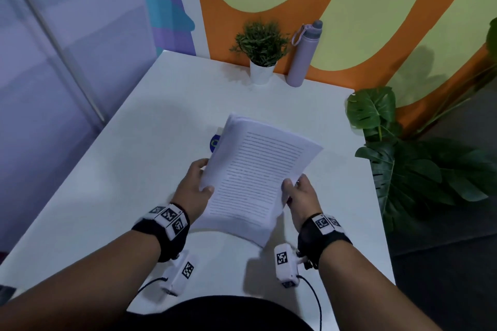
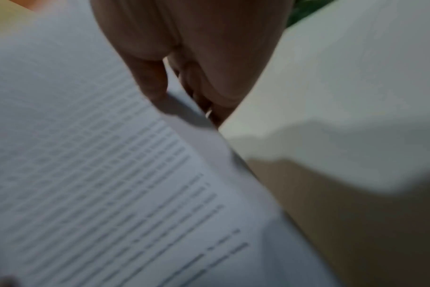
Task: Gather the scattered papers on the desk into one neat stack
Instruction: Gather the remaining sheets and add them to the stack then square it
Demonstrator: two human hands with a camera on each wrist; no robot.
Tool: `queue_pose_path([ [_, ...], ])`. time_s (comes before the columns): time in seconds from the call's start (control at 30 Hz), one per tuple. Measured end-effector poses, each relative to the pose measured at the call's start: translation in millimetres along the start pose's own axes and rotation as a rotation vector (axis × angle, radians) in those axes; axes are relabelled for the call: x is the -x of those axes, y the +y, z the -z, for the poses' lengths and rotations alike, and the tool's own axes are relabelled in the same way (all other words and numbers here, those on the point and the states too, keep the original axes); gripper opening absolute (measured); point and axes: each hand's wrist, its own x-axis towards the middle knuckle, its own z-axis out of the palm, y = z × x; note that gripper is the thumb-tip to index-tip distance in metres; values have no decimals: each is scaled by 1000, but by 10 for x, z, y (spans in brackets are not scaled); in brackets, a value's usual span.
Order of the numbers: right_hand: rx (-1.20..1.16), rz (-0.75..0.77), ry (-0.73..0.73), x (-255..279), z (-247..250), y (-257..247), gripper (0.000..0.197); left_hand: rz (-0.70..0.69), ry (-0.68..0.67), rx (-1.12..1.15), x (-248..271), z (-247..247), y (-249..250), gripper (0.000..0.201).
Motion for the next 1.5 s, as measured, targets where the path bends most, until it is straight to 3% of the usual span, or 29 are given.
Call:
queue_pose_path([
  [0.1,16,182,14,53,-232,-393,12,26,47,68,-110,117,72,41],
  [0.2,74,307,39,142,-458,-540,8,30,107,208,-180,232,93,48],
  [0.37,165,353,44,209,-561,-348,12,44,132,219,-135,298,111,47],
  [0.47,179,345,53,278,-572,-361,3,30,148,232,-93,293,128,39],
  [0.53,172,398,48,326,-569,-467,26,-15,195,258,-84,306,192,33],
  [0.57,171,490,57,349,-562,-545,40,-45,226,288,-75,323,245,35],
  [0.63,263,812,131,368,-550,-692,57,-118,293,370,-59,372,369,38],
  [0.7,427,1083,185,333,-540,-768,59,-199,356,412,-40,408,521,30],
  [0.77,501,1174,188,313,-548,-787,53,-258,391,400,-18,412,653,16],
  [1.0,440,1153,226,408,-506,-826,43,-336,463,302,-56,399,723,16],
  [1.13,278,928,224,460,-455,-920,52,-304,360,386,-28,429,705,10],
  [1.27,477,1097,197,405,-450,-884,60,-250,394,439,-12,416,716,14],
  [1.33,528,1106,219,378,-448,-871,57,-251,417,417,-30,420,739,16],
  [1.4,652,1134,315,387,-449,-890,54,-264,400,417,-59,432,740,16],
  [1.5,1022,1168,476,480,-534,-993,54,-285,343,338,-80,458,673,25],
])
